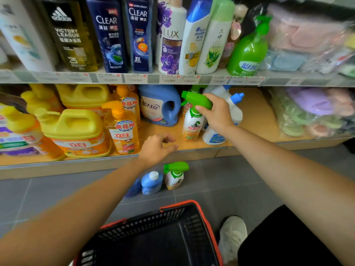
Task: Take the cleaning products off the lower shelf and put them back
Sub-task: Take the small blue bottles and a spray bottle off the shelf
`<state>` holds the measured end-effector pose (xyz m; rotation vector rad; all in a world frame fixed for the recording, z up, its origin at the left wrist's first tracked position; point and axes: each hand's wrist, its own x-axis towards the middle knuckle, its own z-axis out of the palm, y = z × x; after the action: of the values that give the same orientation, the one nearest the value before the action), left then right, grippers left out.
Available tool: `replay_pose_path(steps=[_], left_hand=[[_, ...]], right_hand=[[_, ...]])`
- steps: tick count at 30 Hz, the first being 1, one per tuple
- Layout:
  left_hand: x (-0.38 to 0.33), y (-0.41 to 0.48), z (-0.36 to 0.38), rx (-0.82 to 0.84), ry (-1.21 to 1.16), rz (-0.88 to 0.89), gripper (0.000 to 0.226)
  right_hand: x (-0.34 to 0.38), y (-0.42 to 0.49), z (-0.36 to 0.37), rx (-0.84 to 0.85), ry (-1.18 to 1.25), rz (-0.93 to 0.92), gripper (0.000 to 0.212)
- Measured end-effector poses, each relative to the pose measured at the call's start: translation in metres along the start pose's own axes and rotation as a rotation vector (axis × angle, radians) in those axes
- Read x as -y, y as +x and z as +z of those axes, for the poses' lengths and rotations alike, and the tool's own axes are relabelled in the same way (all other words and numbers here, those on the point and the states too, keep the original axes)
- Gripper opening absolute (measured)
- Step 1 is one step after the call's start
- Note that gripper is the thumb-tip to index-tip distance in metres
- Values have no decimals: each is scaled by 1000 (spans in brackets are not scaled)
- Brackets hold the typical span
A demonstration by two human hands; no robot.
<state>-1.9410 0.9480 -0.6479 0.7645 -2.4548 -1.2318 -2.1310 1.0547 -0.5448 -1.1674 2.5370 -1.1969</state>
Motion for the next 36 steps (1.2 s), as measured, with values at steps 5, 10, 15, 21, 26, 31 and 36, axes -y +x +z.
replay_pose_path(steps=[5, 10, 15, 21, 26, 31, 36], left_hand=[[-65, 9, -61, -184, -235, 131, 37], [-117, -12, -112, -55, -126, 280, 28], [-142, -50, -128, 84, -350, 164, 9], [-136, -77, -115, 144, -685, -133, 17], [-129, -78, -116, 178, -625, -197, 8], [-122, -80, -112, 136, -596, -203, 25], [-116, -85, -114, 124, -517, 24, 32]], right_hand=[[31, -23, -33, 142, 96, -63, 41], [64, -52, -56, 208, 241, -148, 39], [78, -84, -65, 238, 309, -204, 42], [73, -111, -56, 322, 328, -220, 42], [70, -117, -49, 353, 279, -212, 41], [69, -119, -49, 346, 224, -212, 40], [66, -120, -52, 360, 274, -191, 40]])
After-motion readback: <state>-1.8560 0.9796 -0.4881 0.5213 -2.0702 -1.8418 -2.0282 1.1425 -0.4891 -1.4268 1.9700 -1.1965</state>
